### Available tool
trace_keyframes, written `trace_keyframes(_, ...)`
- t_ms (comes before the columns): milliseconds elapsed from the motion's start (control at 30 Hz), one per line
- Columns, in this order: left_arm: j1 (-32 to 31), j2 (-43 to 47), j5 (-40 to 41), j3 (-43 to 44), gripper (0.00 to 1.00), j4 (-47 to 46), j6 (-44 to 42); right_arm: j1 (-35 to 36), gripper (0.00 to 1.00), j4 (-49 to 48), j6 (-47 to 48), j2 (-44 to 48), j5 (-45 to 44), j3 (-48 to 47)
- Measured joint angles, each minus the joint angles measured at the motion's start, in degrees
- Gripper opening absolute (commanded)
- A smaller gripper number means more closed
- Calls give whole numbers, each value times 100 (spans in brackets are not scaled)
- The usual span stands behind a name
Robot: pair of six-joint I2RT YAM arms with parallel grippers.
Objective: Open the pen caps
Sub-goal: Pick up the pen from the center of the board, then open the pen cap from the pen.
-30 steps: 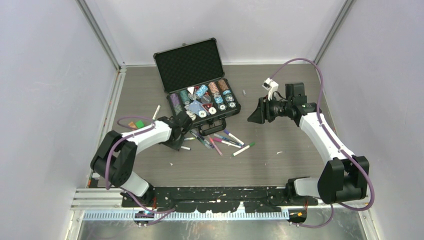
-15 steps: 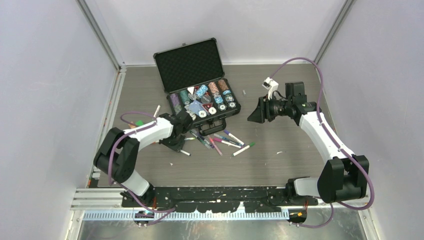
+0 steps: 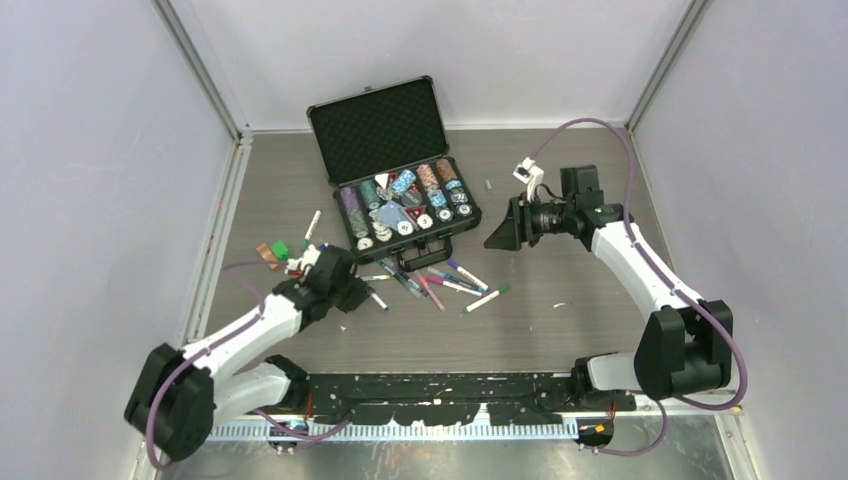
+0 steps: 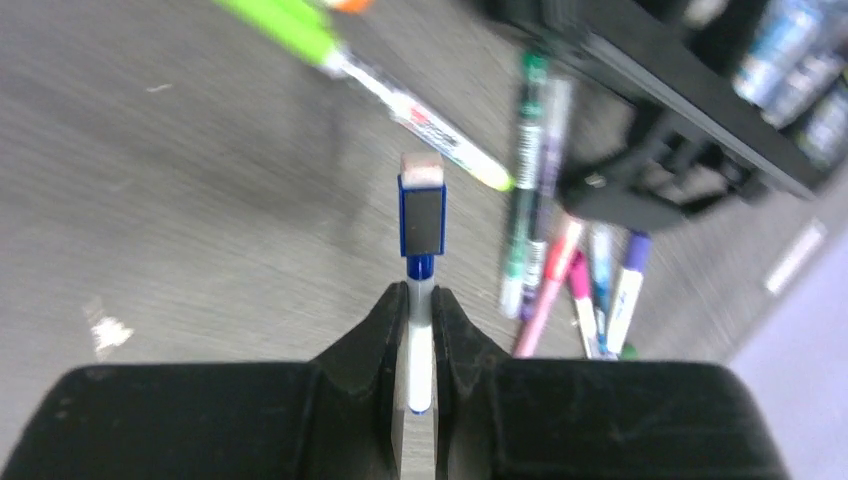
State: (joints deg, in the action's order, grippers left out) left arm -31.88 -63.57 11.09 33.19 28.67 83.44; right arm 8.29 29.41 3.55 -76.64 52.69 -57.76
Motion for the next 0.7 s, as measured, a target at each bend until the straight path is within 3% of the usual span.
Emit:
trace_keyframes(167, -7, 758, -876, -1377, 0, -2942, -1088, 636, 62, -975, -822, -31, 511, 439)
trace_keyframes(333, -118, 308, -1534, -1495, 0, -5344, -1665, 1316, 63, -1493, -1368, -343, 715, 595)
trace_keyframes(533, -691, -793, -1779, -1003, 0, -7180, -1867, 1532, 62, -1641, -1580, -581, 702, 595)
trace_keyframes(700, -962, -1458, -1770, -791, 0, -8052, -1917, 1521, 60, -1650, -1563, -584, 616, 592)
